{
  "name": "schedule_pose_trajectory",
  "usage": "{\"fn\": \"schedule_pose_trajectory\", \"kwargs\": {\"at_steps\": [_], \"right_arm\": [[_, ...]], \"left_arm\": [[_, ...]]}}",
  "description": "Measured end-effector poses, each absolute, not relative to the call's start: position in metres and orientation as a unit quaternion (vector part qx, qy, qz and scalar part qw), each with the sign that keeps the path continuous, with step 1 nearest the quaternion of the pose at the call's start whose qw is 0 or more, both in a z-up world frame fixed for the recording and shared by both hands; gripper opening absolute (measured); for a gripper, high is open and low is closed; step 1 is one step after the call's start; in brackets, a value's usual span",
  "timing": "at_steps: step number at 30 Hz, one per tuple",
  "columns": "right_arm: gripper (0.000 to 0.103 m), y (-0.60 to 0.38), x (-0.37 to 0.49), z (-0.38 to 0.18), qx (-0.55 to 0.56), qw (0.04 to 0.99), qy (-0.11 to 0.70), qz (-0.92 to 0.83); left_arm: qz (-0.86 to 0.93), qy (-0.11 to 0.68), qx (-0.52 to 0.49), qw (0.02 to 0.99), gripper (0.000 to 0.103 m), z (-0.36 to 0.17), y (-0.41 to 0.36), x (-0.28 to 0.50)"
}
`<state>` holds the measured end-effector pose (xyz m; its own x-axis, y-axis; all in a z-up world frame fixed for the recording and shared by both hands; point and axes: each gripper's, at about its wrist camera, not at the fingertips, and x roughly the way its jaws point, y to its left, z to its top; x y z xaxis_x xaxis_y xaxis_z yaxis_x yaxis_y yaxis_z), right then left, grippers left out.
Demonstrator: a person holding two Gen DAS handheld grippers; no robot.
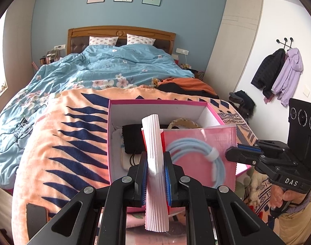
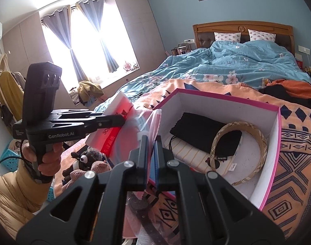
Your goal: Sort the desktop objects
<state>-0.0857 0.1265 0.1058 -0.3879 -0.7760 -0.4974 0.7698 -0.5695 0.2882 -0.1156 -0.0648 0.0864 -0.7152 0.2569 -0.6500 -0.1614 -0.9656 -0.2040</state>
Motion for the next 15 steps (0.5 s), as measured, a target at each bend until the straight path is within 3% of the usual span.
{"fn": "schedule_pose_trajectory", "kwargs": {"at_steps": [15], "right_arm": [[0.006, 0.117, -0.113, 0.111, 0.304, 0.453, 0.008, -0.838]], "left_arm": [[0.924, -0.053, -0.366, 0.099, 0.013, 0.088, -0.062, -0.15]]}}
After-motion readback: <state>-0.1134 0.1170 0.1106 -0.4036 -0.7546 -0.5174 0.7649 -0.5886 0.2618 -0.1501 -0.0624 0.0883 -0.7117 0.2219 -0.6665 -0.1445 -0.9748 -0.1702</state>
